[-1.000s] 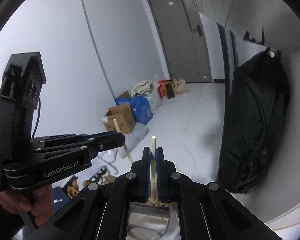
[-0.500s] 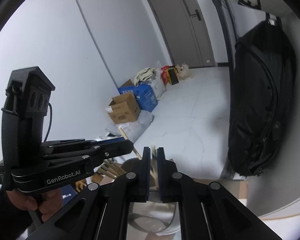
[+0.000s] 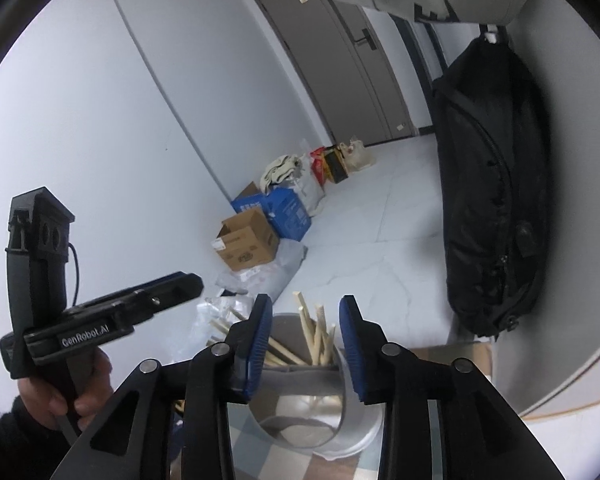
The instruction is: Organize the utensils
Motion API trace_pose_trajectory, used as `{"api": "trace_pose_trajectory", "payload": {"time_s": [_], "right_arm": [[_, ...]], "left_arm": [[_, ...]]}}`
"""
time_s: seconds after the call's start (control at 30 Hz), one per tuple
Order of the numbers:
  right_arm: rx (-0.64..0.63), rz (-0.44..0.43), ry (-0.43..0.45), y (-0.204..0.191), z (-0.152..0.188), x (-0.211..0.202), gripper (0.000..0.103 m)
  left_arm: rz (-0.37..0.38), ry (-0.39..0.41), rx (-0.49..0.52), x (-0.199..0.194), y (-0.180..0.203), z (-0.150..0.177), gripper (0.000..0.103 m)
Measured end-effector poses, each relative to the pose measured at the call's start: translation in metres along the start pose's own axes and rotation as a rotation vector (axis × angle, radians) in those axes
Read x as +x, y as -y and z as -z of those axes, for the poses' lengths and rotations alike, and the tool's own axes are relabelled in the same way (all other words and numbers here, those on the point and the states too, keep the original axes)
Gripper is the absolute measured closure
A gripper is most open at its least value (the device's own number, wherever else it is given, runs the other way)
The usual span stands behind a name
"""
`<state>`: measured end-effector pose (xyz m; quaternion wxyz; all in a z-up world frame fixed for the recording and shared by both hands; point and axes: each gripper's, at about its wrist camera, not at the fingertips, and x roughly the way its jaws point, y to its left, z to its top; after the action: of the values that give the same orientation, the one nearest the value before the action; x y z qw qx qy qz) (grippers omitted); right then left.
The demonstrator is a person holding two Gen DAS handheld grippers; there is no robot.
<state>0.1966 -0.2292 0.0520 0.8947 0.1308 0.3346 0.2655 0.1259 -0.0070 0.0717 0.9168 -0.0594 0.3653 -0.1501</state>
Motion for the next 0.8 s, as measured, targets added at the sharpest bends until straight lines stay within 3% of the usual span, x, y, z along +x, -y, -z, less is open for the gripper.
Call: {"api": "trace_pose_trajectory", "payload": {"time_s": [0.07, 0.17, 0.3, 0.47, 0.53, 0.67, 0.8], "right_arm": [[-0.006, -0.007, 0.014, -0.004, 0.002, -0.008, 0.061], [-0.03, -0.022, 0.06, -0.014, 0.006, -0.025, 0.057], [-0.058, -0.011, 0.105, -0.027, 0.013, -0.044, 0.051], [-0.081, -0.014, 0.151, -0.042, 0.022, -0.069, 0.038], [-0.094, -0.016, 0.175, -0.048, 0.027, -0.081, 0.033], [-0.123, -0.01, 0.222, -0.059, 0.034, -0.1, 0.019], [-0.135, -0.007, 0.246, -0.066, 0.043, -0.114, 0.017]], "left_arm": [[-0.035, 0.014, 0.007, -0.008, 0.005, 0.002, 0.054], [-0.054, 0.067, 0.016, -0.027, 0.013, 0.006, 0.05], [-0.088, 0.125, 0.017, -0.048, 0.022, 0.01, 0.037], [-0.125, 0.182, 0.01, -0.072, 0.028, 0.015, 0.032], [-0.145, 0.201, 0.015, -0.079, 0.031, 0.019, 0.026], [-0.174, 0.233, 0.026, -0.093, 0.037, 0.028, 0.025], [-0.193, 0.258, 0.028, -0.105, 0.042, 0.039, 0.017]]}}
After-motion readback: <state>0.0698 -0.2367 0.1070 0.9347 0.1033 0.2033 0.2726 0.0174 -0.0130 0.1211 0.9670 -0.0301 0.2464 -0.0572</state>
